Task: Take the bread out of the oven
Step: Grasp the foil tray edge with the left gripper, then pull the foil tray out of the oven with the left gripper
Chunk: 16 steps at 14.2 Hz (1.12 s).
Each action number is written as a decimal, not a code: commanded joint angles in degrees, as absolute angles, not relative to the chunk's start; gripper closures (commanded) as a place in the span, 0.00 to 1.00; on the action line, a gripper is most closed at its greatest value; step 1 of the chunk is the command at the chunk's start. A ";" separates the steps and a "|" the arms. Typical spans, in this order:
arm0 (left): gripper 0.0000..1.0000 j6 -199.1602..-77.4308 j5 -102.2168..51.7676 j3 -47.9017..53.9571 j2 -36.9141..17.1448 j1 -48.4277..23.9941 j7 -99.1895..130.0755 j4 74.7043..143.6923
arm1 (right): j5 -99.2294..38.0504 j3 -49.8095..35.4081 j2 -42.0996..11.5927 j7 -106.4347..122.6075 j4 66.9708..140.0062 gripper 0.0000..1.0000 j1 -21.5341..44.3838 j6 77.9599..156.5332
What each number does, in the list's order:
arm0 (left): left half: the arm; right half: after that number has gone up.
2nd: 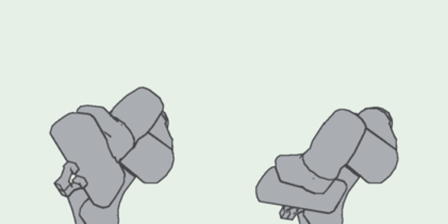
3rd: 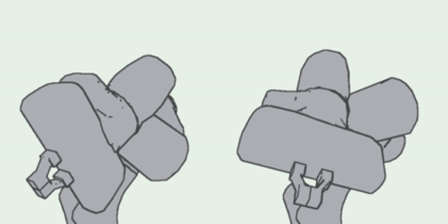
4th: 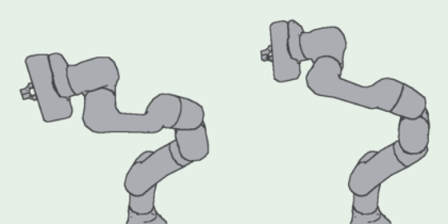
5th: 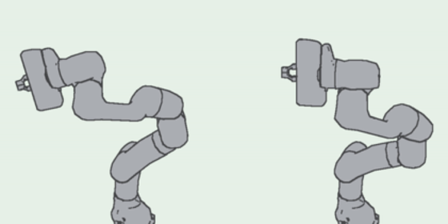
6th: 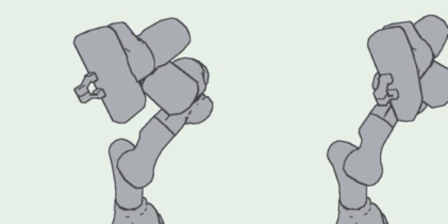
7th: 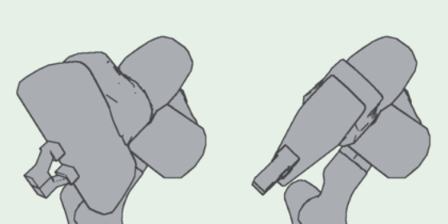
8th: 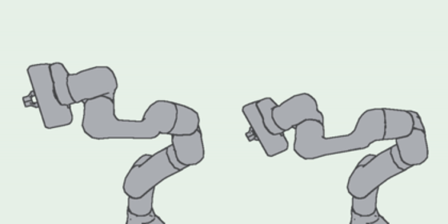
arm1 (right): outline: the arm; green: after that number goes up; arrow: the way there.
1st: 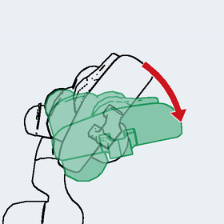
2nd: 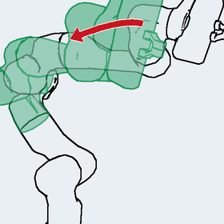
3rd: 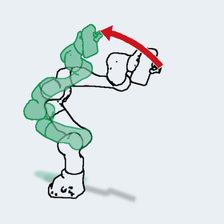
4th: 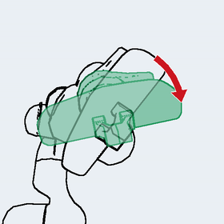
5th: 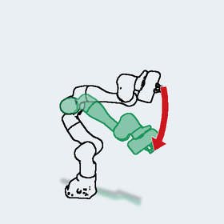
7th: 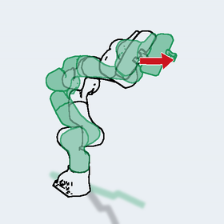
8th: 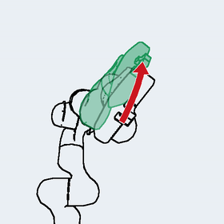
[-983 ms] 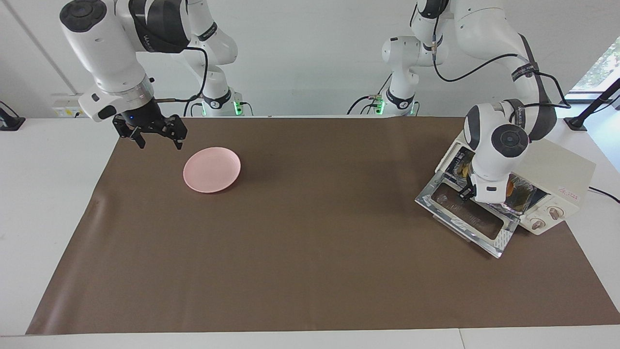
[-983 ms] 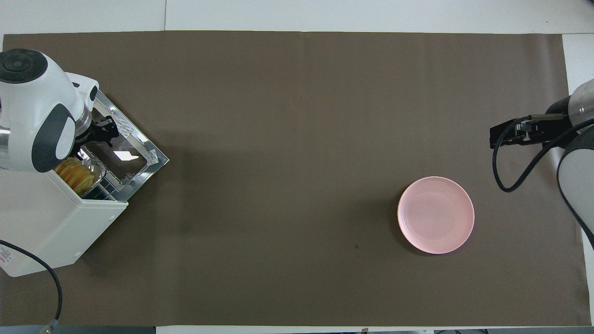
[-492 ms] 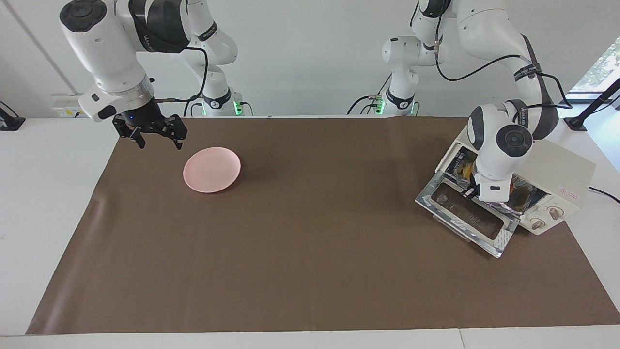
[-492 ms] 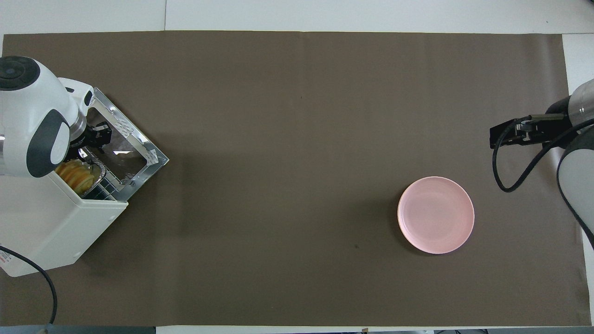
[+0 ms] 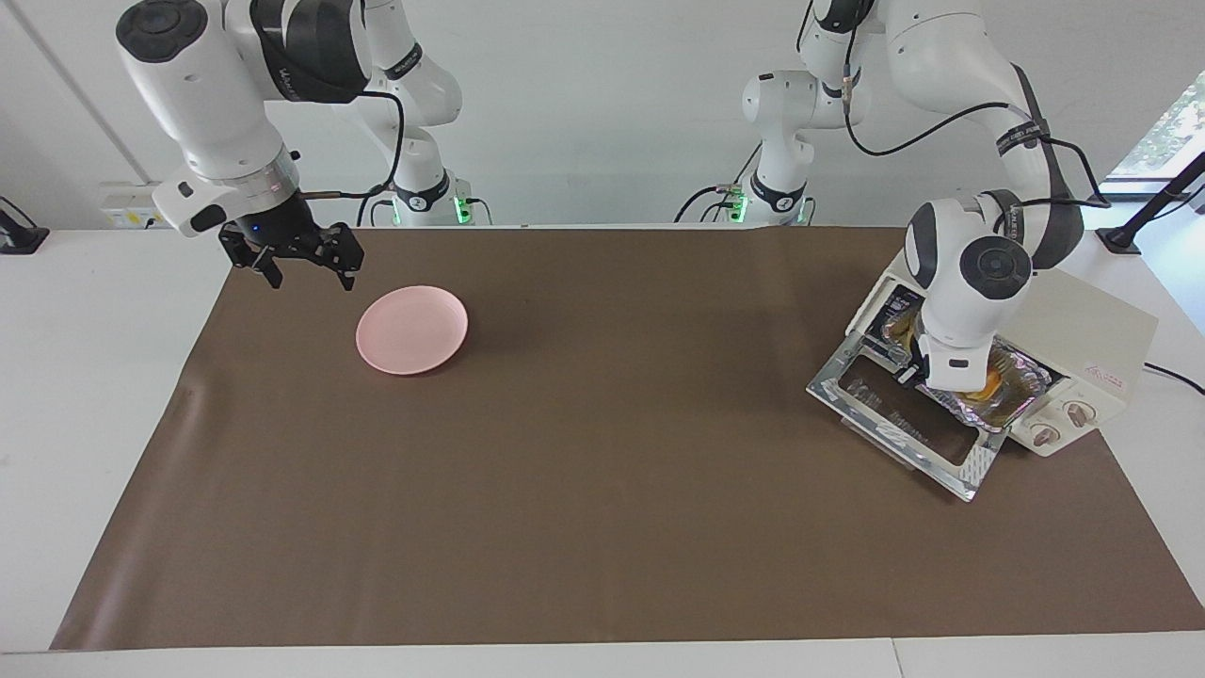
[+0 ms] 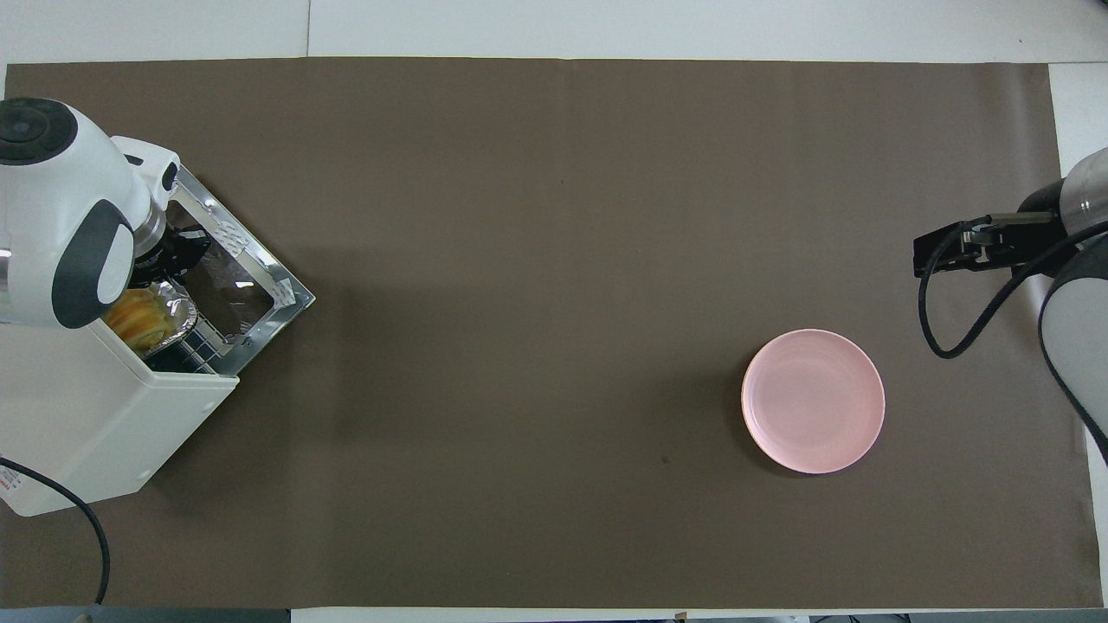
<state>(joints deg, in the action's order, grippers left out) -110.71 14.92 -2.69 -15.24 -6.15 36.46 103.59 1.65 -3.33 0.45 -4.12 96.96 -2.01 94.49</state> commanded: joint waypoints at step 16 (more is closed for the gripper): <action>1.00 -108.90 -2.46 -2.99 -21.36 -29.08 42.18 86.93 | 2.72 -4.13 1.32 -2.90 97.91 0.00 -2.99 94.31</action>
